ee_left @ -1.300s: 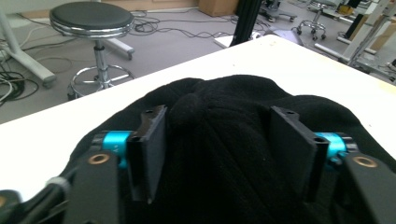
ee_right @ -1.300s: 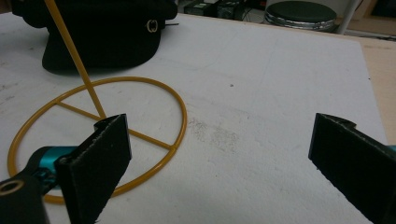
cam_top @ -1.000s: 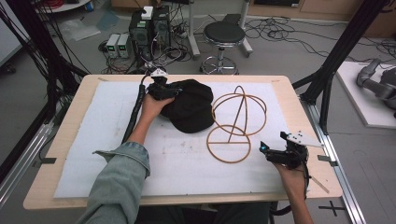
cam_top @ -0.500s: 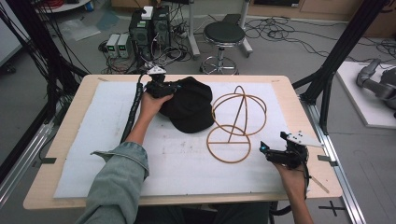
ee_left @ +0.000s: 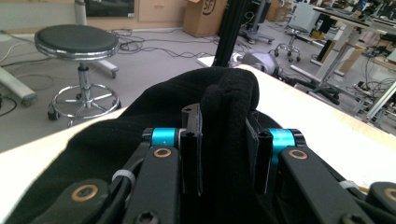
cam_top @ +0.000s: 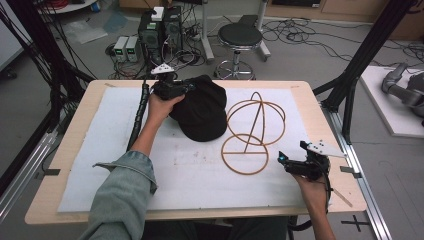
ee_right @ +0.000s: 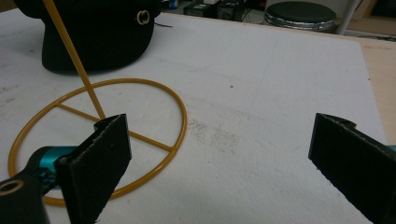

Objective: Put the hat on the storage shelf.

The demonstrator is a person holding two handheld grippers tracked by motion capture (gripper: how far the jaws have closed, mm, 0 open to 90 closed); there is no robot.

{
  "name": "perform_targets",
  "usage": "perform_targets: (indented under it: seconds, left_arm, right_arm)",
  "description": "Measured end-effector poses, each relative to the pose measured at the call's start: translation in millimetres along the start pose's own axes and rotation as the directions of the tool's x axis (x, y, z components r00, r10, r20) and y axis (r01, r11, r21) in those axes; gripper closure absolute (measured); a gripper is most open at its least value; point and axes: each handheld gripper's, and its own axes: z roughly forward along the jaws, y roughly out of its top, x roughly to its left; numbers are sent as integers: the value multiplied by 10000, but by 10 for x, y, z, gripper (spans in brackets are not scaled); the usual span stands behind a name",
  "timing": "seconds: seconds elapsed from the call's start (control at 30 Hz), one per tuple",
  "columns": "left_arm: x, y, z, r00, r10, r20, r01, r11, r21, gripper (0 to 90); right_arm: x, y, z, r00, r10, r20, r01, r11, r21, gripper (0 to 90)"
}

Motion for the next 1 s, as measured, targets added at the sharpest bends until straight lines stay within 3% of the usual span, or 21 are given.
perform_targets:
  seconds: [0.2,0.53,0.63,0.77,1.0]
  left_arm:
    - [-90,185,-84,9996,270,8,-270,9990,-354,728]
    - [-175,514,-309,9987,-285,430,337,9914,-1264,728]
    - [-195,610,-386,9959,-582,699,693,9835,-1672,729]
    - [-218,733,-485,9943,-702,798,846,9772,-1949,729]
    - [-296,946,-632,9967,-400,700,549,9727,-2253,728]
  right_arm:
    - [2,2,0,10000,4,-16,-4,10000,-5,55]
    - [7,8,0,10000,4,-81,-4,10000,-63,54]
    - [8,12,2,10000,-2,-98,1,10000,-75,54]
    - [15,15,13,9999,19,-118,-20,10000,-71,55]
    - [9,16,22,9998,1,-177,-2,10000,-52,54]
